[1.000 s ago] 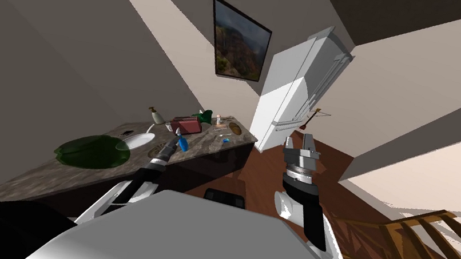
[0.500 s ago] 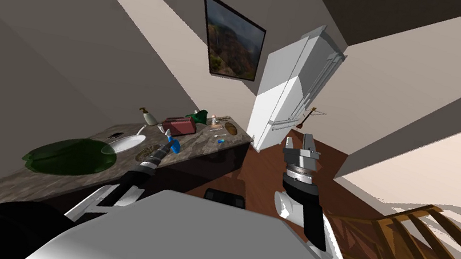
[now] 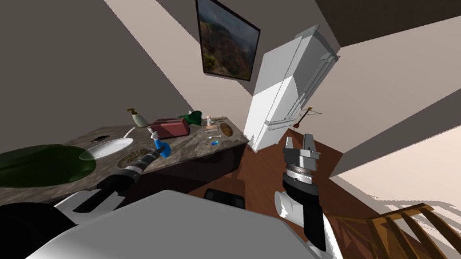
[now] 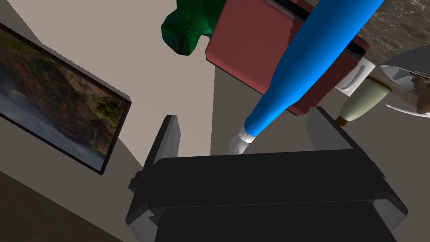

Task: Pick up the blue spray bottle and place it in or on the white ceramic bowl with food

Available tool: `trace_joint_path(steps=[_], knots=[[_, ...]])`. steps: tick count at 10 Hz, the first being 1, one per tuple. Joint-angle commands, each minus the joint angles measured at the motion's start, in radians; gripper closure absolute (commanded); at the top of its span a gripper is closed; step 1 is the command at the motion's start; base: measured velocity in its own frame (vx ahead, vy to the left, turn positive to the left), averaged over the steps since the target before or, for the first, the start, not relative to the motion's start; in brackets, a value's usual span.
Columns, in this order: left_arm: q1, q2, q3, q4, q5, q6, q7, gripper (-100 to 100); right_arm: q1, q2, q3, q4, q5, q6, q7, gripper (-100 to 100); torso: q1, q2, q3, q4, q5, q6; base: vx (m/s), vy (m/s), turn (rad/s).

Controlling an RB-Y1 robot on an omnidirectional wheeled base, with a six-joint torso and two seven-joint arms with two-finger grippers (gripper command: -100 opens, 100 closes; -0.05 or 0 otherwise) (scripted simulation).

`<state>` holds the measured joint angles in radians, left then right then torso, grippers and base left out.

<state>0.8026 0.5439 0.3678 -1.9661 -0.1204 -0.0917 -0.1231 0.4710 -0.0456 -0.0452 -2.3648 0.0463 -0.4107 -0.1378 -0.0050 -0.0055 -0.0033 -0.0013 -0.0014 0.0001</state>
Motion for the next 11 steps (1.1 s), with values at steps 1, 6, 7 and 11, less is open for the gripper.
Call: trace_joint_path(steps=[1, 6, 7, 11], knots=[[0.031, 0.045, 0.024, 0.018, 0.006, 0.041, -0.022, -100, 0.0, 0.0, 0.0, 0.0, 0.0, 0.0, 0.0, 0, 0.0, 0.0, 0.0, 0.0, 0.0, 0.0, 0.084, -0.069, -0.056], [0.097, 0.131, 0.064, 0.067, 0.018, 0.117, -0.082, -100, 0.0, 0.0, 0.0, 0.0, 0.0, 0.0, 0.0, 0, 0.002, 0.002, 0.001, 0.001, 0.001, 0.0, 0.07, -0.046, -0.034], [0.112, 0.15, 0.072, 0.078, 0.021, 0.134, -0.096, -100, 0.0, 0.0, 0.0, 0.0, 0.0, 0.0, 0.0, 0, 0.002, 0.002, 0.001, 0.0, 0.0, 0.0, 0.083, -0.058, -0.045], [0.171, 0.229, 0.108, 0.116, 0.032, 0.201, -0.149, -100, 0.0, 0.0, 0.0, 0.0, 0.0, 0.0, 0.0, 0, 0.003, 0.0, 0.0, 0.0, 0.001, 0.0, 0.093, -0.039, -0.045]])
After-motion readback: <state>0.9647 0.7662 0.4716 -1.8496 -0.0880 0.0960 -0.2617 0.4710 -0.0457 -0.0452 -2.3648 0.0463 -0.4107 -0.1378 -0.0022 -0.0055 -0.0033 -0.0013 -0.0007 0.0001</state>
